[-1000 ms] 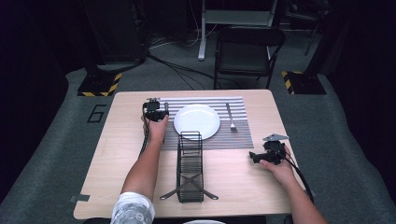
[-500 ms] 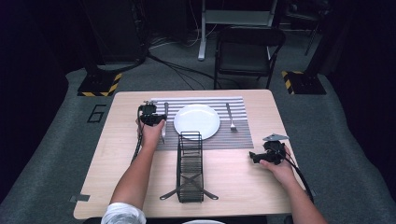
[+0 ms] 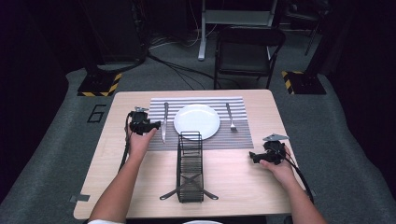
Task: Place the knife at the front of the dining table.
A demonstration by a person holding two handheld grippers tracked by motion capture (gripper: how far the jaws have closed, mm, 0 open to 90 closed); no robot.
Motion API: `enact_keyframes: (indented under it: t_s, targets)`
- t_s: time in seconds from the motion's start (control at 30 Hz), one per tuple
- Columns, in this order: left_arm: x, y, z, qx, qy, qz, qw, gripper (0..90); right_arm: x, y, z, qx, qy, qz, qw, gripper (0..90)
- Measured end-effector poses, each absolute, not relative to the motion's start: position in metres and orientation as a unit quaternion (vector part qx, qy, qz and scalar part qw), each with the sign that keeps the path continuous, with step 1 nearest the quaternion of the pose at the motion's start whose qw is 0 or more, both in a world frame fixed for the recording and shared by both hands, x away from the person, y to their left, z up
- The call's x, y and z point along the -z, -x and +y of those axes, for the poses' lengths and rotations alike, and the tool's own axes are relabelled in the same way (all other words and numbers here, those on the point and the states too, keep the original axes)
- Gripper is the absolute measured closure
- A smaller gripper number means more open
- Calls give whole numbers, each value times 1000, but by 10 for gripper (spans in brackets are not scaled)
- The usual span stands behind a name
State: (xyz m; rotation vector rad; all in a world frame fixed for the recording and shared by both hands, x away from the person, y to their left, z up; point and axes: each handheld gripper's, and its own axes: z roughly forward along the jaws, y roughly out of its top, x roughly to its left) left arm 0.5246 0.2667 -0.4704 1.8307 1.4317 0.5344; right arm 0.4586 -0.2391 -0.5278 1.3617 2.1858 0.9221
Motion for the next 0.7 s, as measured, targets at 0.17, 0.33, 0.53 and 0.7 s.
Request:
enact_keyframes:
  t_s: [0.17, 0.33, 0.53, 0.7]
  targets:
    - [470, -510, 272, -202, -714, 554, 377, 417, 528, -459, -239, -330, -488, 783, 202, 0]
    - [467, -502, 276, -201, -726, 542, 373, 397, 528, -459, -239, -330, -488, 783, 202, 0]
    - [466, -489, 280, -199, -729, 532, 381, 390, 528, -459, -239, -330, -488, 783, 202, 0]
    - [472, -474, 292, -200, -737, 528, 371, 369, 528, -459, -240, -331, -483, 784, 205, 0]
